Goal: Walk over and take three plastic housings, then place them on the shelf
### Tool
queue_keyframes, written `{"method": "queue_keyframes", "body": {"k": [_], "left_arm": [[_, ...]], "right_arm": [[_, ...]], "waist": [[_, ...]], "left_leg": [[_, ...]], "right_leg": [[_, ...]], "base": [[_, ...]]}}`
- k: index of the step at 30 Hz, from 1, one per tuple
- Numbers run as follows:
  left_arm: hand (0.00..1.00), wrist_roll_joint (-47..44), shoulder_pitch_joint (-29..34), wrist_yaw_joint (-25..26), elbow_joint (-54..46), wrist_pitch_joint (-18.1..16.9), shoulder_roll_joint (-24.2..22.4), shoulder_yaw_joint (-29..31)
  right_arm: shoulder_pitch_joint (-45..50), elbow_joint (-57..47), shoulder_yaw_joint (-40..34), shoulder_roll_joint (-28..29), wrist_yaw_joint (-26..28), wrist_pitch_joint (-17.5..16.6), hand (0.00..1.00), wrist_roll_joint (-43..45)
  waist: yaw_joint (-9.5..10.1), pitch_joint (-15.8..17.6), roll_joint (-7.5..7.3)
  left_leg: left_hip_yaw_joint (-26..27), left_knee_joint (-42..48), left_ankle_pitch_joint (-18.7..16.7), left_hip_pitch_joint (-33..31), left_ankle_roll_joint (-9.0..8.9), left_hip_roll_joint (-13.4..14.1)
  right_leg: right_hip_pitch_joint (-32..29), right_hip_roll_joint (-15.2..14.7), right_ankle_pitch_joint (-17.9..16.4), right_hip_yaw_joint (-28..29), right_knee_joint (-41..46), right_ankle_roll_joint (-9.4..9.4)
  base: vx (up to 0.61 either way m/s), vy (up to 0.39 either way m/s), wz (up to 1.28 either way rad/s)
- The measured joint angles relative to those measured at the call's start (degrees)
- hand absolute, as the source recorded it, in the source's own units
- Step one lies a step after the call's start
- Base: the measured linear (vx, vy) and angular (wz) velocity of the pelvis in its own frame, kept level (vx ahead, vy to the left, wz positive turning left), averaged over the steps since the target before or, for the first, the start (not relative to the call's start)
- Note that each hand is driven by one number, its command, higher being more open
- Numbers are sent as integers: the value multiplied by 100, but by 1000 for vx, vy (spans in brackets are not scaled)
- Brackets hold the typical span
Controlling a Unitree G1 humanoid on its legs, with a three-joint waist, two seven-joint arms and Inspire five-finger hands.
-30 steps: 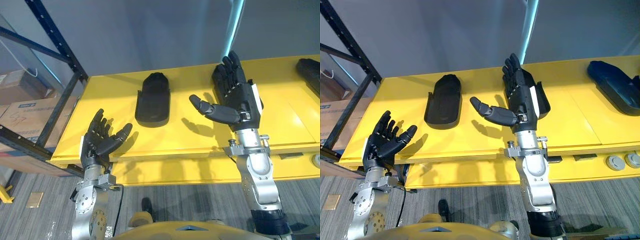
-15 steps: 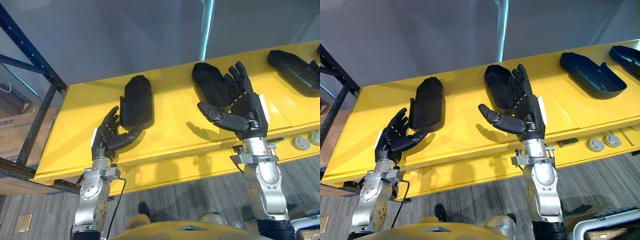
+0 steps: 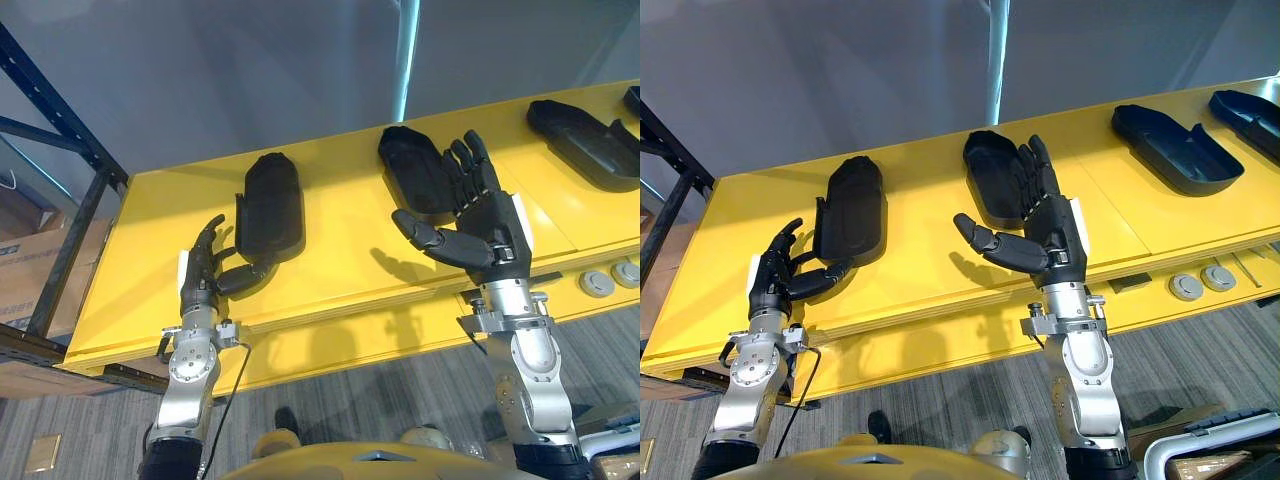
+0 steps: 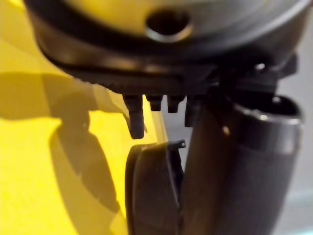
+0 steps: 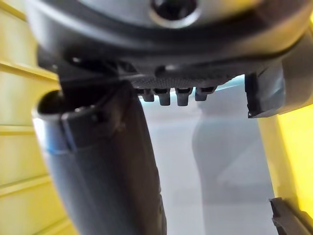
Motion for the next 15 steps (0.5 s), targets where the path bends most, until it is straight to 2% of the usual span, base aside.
{"method": "queue_keyframes", "body": {"k": [6,11,15], "left_arm": [[100,183,-241,404,288,-25,173,-85],[100,130,-457,395,508,-51,214,-91],[100,-93,-574,251,714,-206,224,-166]], "right_arm": [[1,0,53,0,120,0,100,4],[0,0,81,-2,170,3,100,33],[-2,0,126,-1,207,22,100,125]], "waist": [[-66,7,-12],[-113,9,-18],[-105,27,-47]], "left_leg": [[126,4,-6,0,-5,5],[164,6,-2,16,-2,2],[242,5,-8,98,-5,3]], "right_leg": [[-101,11,43,136,-22,-10],[-129,11,78,191,-15,28],[-131,10,53,290,18,-8]], "base": [[-4,-3,-10],[4,-1,-6],[-17,-2,-9]]}}
